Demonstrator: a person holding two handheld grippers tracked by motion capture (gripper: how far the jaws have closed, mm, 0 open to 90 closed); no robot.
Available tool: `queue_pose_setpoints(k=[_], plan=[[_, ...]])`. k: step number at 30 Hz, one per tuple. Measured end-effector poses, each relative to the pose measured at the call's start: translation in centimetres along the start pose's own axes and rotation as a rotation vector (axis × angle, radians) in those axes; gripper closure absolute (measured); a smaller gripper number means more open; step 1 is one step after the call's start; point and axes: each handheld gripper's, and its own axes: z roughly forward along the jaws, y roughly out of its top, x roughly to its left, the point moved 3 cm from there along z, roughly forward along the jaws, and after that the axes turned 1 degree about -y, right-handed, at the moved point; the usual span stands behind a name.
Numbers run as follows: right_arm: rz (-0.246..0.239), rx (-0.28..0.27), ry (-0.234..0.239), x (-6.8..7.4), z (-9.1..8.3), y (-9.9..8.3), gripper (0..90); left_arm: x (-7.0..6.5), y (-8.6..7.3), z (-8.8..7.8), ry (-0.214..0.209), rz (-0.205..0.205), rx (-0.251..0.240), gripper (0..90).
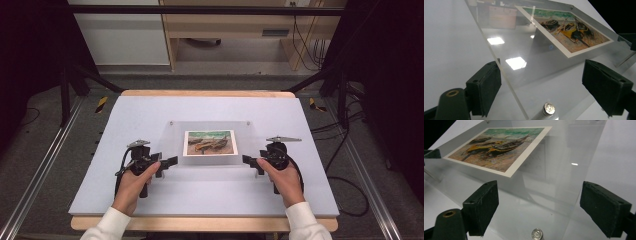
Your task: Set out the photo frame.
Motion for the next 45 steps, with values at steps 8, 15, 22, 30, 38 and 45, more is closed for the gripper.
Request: queue_pose_setpoints(k=[8,15,22,30,38,45], plan=[[0.031,0.017,0.038,-0.3,-0.1,-0.2,14.7,0.1,0.1,0.1,-0.004,0.000,0.000,15.6],[0.060,0.022,0.069,-0.4,0.0,-0.3,16.1,0.2,0.1,0.1,-0.013,0.006,0.002,15.7],[0.044,0.006,0.067,-0.5,-0.1,-0.5,17.1,0.2,0.2,0.1,0.005,0.008,0.008,17.5],[0.001,-0.015,0.032,-0.2,-0.1,0.0,19.3,-0.2,0.9,0.1,0.042,0.072,-0.001,20.3],[-0.049,-0.064,-0.005,-0.4,-0.3,0.5,25.2,-0.3,1.4,0.1,0.067,0.128,-0.028,23.2],[-0.084,-0.091,-0.014,0.0,-0.8,-0.1,26.3,-0.5,1.0,-0.5,0.075,0.152,-0.050,26.7]])
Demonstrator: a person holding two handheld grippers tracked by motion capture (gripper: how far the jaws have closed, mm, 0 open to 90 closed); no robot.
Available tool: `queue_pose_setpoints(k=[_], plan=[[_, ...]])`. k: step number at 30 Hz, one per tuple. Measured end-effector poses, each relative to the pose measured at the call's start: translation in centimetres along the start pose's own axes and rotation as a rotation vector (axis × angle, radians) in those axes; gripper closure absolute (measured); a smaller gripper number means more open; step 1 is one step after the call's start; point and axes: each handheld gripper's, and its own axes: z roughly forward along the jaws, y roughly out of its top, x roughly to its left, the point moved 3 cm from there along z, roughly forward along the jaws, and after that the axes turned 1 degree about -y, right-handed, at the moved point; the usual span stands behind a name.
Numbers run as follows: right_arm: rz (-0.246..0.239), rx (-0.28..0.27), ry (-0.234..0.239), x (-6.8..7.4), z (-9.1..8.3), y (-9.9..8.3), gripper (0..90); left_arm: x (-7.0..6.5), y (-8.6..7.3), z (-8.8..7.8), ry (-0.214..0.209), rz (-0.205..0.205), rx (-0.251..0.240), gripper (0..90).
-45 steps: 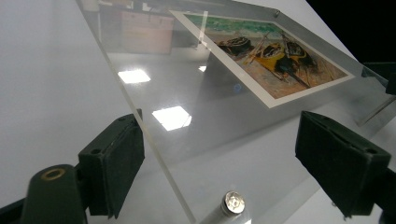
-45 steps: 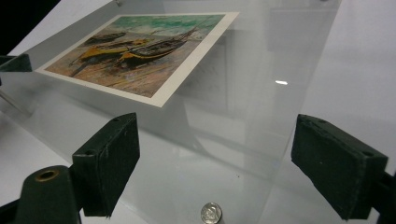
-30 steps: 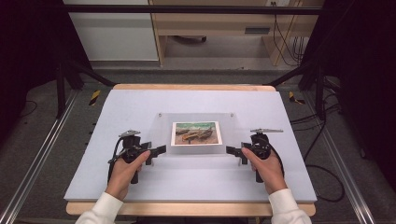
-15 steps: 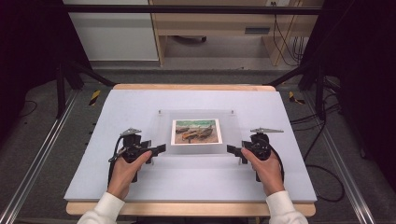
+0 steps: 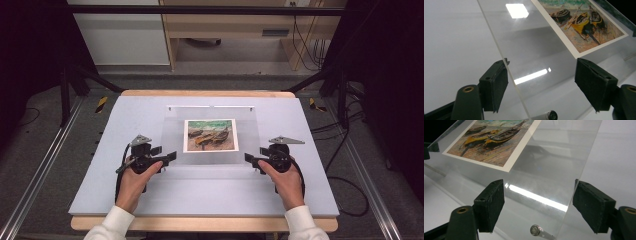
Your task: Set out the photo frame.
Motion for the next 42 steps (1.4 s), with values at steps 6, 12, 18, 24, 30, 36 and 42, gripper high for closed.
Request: queue_pose_setpoints(k=[6,12,18,24,30,36,42], plan=[[-0.053,-0.027,-0.030,0.5,-0.8,-0.6,29.6,-0.8,-0.4,-0.7,0.033,0.036,-0.020,29.0],[-0.086,-0.040,-0.060,1.2,-1.6,-1.1,34.2,-1.3,-1.0,-1.3,0.056,0.068,-0.042,32.1],[-0.103,-0.052,-0.076,1.5,-2.1,-1.4,37.7,-1.5,-1.5,-1.9,0.062,0.085,-0.068,34.9],[-0.111,-0.060,-0.092,1.7,-2.6,-1.9,42.2,-1.9,-2.0,-2.3,0.075,0.107,-0.083,37.7],[-0.133,-0.064,-0.107,2.0,-3.1,-2.3,45.9,-2.2,-2.3,-2.9,0.086,0.112,-0.086,41.8],[-0.147,-0.067,-0.110,2.1,-3.5,-2.6,49.5,-2.3,-2.5,-3.2,0.087,0.117,-0.086,45.3],[-0.147,-0.071,-0.108,2.1,-3.8,-2.9,52.6,-2.4,-2.7,-3.4,0.094,0.127,-0.084,46.9]])
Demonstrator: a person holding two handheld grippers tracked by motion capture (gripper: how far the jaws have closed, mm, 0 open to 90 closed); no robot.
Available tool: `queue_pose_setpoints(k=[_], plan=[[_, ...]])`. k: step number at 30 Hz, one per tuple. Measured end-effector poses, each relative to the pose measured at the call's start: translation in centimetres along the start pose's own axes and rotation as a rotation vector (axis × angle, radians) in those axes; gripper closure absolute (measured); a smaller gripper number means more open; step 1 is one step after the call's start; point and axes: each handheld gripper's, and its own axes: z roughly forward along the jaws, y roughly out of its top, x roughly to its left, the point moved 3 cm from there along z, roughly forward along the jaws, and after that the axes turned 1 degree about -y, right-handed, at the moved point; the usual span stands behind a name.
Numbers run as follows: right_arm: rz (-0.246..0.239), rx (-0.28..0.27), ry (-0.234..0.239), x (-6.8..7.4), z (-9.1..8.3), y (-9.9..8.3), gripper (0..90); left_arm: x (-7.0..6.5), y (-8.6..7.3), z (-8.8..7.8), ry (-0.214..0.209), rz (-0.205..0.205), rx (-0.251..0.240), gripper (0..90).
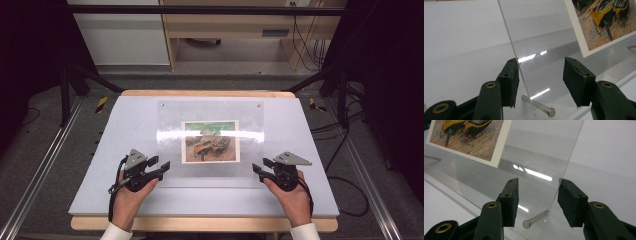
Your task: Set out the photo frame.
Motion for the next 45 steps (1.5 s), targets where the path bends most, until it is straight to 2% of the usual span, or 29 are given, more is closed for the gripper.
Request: queue_pose_setpoints(k=[11,27,45], plan=[[-0.011,0.000,-0.006,0.1,-0.3,-0.2,55.3,-0.1,-0.2,-0.4,0.003,0.005,0.001,50.0],[-0.017,0.002,-0.008,0.2,-0.8,-0.6,60.1,-0.4,-0.5,-0.9,0.018,0.036,0.012,52.6],[-0.039,0.010,-0.019,0.4,-1.4,-1.1,65.6,-0.6,-0.9,-1.5,0.023,0.043,0.014,58.5]])
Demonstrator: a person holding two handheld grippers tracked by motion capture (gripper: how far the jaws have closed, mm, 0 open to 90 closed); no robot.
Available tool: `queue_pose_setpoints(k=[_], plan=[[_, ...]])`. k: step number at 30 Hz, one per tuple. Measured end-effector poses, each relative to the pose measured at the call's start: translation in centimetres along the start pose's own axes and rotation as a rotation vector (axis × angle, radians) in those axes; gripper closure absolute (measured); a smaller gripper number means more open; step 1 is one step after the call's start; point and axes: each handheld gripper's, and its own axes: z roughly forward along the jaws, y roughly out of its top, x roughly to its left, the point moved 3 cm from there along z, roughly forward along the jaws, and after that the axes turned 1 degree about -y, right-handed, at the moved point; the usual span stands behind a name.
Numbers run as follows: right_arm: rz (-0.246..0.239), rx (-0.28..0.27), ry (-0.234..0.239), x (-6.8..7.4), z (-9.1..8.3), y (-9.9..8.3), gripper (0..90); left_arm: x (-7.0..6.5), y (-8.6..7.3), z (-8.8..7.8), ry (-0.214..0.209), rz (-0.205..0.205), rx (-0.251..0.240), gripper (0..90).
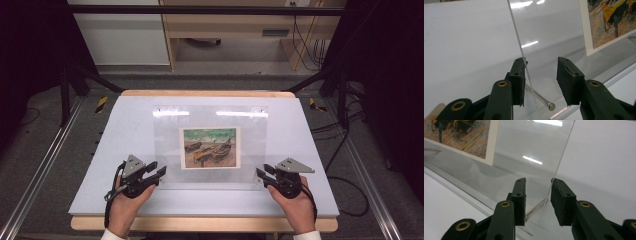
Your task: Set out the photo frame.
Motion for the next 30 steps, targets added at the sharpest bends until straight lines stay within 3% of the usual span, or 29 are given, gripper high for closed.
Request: queue_pose_setpoints(k=[30], plan=[[-0.018,0.005,-0.006,0.16,-0.39,-0.47,69.5,-0.12,-0.40,-0.49,0.000,0.001,0.007,63.4]])
